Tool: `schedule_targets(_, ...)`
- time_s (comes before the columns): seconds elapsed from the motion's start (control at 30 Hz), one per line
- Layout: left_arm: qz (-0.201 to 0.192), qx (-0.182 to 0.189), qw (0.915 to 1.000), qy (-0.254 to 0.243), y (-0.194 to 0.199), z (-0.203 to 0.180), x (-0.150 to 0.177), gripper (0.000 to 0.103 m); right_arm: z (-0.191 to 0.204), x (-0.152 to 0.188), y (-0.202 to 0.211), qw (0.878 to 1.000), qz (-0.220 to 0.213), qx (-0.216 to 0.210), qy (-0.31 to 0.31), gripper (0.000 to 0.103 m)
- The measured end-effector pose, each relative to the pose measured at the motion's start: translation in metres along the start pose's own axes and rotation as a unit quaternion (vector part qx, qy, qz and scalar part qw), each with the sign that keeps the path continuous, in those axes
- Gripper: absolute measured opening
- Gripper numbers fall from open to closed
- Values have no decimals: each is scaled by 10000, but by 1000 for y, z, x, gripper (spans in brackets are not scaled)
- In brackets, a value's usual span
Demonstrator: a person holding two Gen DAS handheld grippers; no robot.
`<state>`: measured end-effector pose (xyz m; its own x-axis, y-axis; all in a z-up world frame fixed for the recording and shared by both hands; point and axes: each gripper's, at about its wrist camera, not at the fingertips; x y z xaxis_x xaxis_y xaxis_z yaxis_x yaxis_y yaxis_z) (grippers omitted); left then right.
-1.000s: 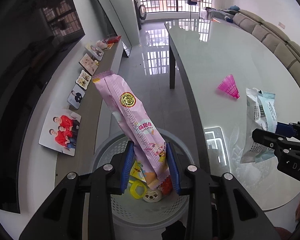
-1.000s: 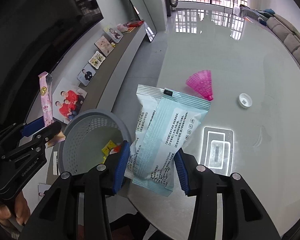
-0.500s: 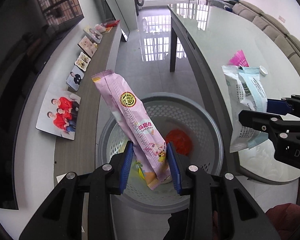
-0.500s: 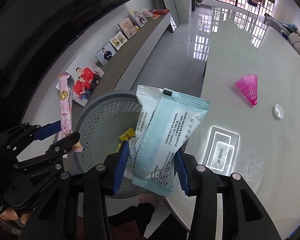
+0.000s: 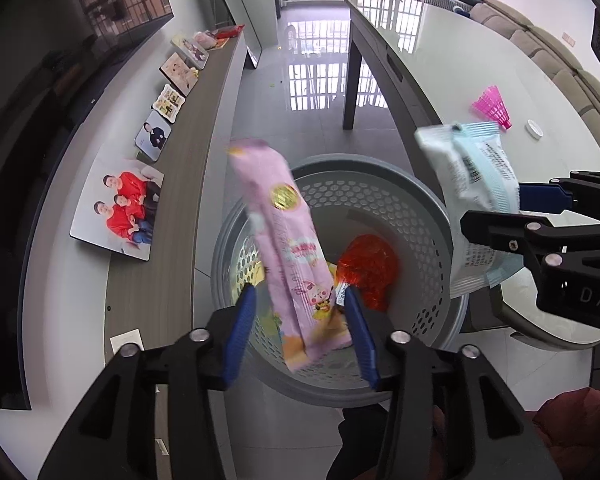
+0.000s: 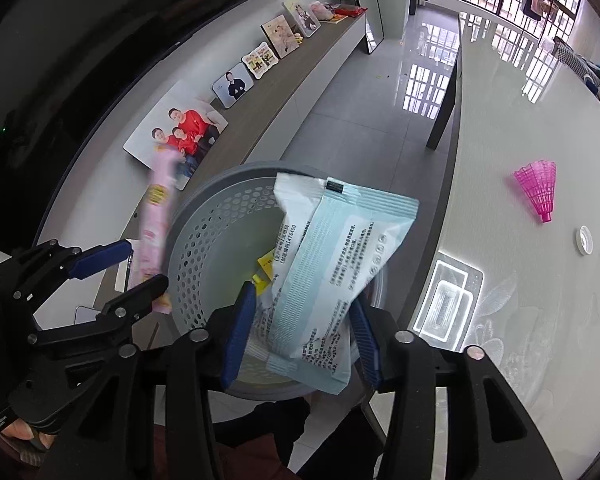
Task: Collect trash
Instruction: 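Carry the wrapper and wipe pack over the wastebasket and release both, then move both open tools back over the table toward the cap and shuttlecock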
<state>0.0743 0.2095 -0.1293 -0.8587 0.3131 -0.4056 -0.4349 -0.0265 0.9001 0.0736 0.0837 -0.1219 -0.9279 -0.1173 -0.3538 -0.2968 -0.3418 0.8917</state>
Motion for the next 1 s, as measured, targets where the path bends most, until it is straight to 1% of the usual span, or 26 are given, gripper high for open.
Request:
schedule_targets(0.03,-12,-8,10000,10,0,1,1,55,2,0,1,10000,-21,-12,7,64)
schedule_targets(0.07,-21,-11,10000,17,0,3,2,56,2,0,1,10000,-48,-17,22,66)
schedule_targets(0.17,-8,-19,10000,31,0,6,3,56,5,-1,2,9999,-98,71,64,66)
schedule_targets(0.43,34,-40,9999,102,-1,12,3,56,0,1,3,9999,-90,111,-57,66)
schedule_targets(0.5,25,-44,9999,109,-1,12,3,58,1,1,3,9999,-100,108,-66,66)
schedule_targets(0.57,11,-59,9999,125,-1,13,4,62,1,2,4,9999,-108,111,-63,66)
schedule_targets(0.67,20,-66,9998,169,-2,14,4,62,1,2,6,9998,-123,128,-56,66)
schedule_targets(1.0,-21,-151,9995,275,4,12,-1,62,-14,6,20,9994,-271,83,-188,66)
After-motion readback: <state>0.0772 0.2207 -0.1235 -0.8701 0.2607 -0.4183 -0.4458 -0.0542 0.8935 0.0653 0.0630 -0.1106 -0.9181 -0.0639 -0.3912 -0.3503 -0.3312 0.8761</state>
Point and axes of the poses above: each gripper's, at about its wrist camera, not at the fingertips, and y roughly against the way its jaws point, z to its left, x to its underside, and after that the axes turned 7 degrees about -x, right-handed
